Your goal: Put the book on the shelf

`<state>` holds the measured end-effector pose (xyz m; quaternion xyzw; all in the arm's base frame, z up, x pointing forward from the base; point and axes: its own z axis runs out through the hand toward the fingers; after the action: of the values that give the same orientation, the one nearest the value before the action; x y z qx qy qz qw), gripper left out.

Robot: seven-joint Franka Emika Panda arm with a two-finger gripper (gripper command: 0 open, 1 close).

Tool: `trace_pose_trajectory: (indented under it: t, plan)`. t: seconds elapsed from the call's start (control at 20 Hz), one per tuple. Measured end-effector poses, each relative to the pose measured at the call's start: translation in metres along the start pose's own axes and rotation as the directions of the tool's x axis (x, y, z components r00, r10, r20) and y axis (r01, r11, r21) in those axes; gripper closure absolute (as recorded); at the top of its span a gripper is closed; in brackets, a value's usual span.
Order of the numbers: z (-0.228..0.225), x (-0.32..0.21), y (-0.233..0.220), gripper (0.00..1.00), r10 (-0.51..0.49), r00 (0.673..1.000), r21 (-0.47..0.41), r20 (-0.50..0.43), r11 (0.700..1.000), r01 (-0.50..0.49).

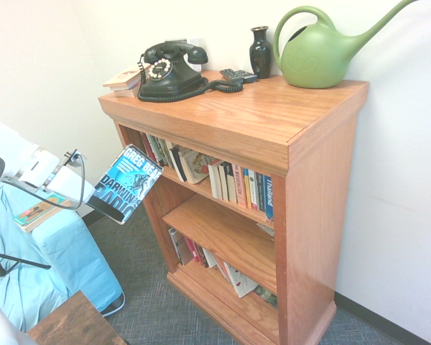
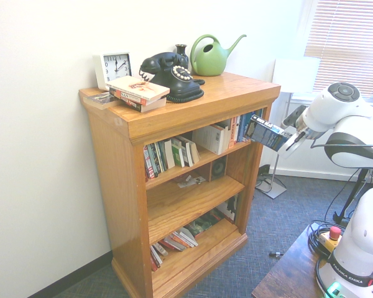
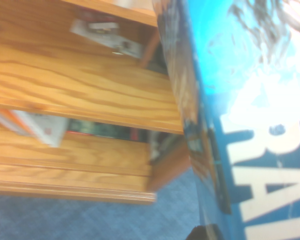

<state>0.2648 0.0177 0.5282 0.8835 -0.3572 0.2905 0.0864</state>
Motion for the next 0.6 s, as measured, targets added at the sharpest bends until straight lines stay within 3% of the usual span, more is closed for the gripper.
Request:
trace_pose_trajectory:
  t: [0.6]
  plan:
    - [0.125, -0.006, -0.071, 1.00, -0.041, 0.997, 0.133, 0.058, 0.991, 0.033]
